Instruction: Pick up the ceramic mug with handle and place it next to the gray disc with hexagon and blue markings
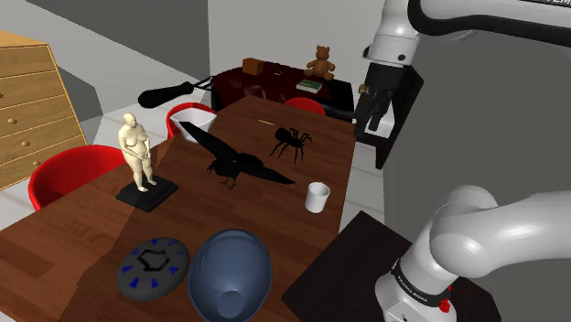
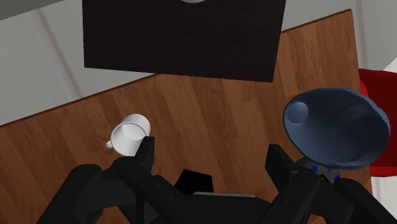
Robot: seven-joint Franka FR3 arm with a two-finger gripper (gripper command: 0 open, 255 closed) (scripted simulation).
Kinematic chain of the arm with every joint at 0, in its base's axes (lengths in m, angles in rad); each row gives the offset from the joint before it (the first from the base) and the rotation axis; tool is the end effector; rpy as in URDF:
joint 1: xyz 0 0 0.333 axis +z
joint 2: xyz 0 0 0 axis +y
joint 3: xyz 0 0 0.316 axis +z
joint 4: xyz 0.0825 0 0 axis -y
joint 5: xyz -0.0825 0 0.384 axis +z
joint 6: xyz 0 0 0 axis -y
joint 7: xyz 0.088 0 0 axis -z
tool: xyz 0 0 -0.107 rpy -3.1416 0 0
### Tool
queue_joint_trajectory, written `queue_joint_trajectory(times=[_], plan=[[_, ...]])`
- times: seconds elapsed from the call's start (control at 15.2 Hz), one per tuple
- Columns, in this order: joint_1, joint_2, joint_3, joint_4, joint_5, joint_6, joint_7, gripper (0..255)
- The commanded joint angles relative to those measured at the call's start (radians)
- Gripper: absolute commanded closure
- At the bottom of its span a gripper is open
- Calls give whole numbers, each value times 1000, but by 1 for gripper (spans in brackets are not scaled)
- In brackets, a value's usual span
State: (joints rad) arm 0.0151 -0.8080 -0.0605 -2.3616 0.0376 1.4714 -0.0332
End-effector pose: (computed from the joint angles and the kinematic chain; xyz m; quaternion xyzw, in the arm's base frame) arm 0.2900 -0.0145 0.5860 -0.9983 -0.0052 0.0403 0.0418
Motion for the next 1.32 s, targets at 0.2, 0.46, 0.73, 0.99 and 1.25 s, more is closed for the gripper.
queue_joint_trajectory(times=[0.2,0.46,0.73,0.99,1.25], plan=[[-1,16,-8,-86,-23,105,-28,0],[-3,60,-21,-185,-53,253,-63,0],[-7,134,-37,-263,-83,411,-95,0],[-12,241,-54,-317,-113,579,-124,0],[-18,378,-71,-345,-143,752,-149,0]])
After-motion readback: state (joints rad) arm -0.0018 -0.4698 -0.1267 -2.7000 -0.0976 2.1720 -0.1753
